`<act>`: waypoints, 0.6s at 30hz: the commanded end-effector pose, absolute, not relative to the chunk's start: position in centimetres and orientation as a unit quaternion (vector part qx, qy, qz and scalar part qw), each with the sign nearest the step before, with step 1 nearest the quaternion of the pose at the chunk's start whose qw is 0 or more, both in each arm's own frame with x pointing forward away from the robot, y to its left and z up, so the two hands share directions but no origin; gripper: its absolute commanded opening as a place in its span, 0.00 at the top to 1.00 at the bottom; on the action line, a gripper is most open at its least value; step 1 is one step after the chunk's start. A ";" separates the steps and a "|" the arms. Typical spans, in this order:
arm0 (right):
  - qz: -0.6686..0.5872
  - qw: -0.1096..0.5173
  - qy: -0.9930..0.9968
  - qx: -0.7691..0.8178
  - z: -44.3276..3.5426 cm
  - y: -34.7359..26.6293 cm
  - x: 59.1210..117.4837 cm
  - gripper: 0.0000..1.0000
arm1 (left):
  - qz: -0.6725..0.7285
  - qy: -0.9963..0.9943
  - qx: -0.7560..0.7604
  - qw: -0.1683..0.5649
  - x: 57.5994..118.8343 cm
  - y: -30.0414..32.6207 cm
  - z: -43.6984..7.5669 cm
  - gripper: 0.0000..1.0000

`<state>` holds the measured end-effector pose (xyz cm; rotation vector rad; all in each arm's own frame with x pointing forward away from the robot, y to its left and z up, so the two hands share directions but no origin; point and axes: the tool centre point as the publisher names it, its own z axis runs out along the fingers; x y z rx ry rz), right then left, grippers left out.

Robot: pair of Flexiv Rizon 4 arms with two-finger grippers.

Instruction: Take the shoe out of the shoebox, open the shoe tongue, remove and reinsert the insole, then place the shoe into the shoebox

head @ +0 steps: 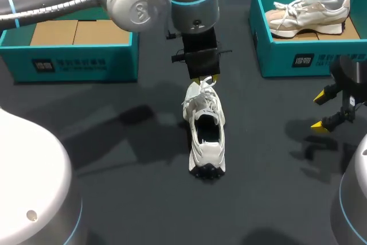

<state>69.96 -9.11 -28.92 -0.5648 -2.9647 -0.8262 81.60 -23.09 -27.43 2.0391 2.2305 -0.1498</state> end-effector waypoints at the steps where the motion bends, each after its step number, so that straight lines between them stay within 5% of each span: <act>1: -0.263 0.005 -0.948 -0.181 -28.9 -9.1 69.8 0.00 | -0.055 0.728 0.681 0.055 80.3 -23.2 -28.0 0.65; 14: -0.263 0.005 -0.948 -0.181 -28.9 -9.1 69.8 0.00 | -0.109 0.718 0.687 0.025 75.4 -23.3 -33.0 0.83; 18: -0.263 0.005 -0.948 -0.181 -28.9 -9.1 69.8 0.00 | -0.112 0.719 0.686 0.018 74.4 -23.0 -34.2 0.81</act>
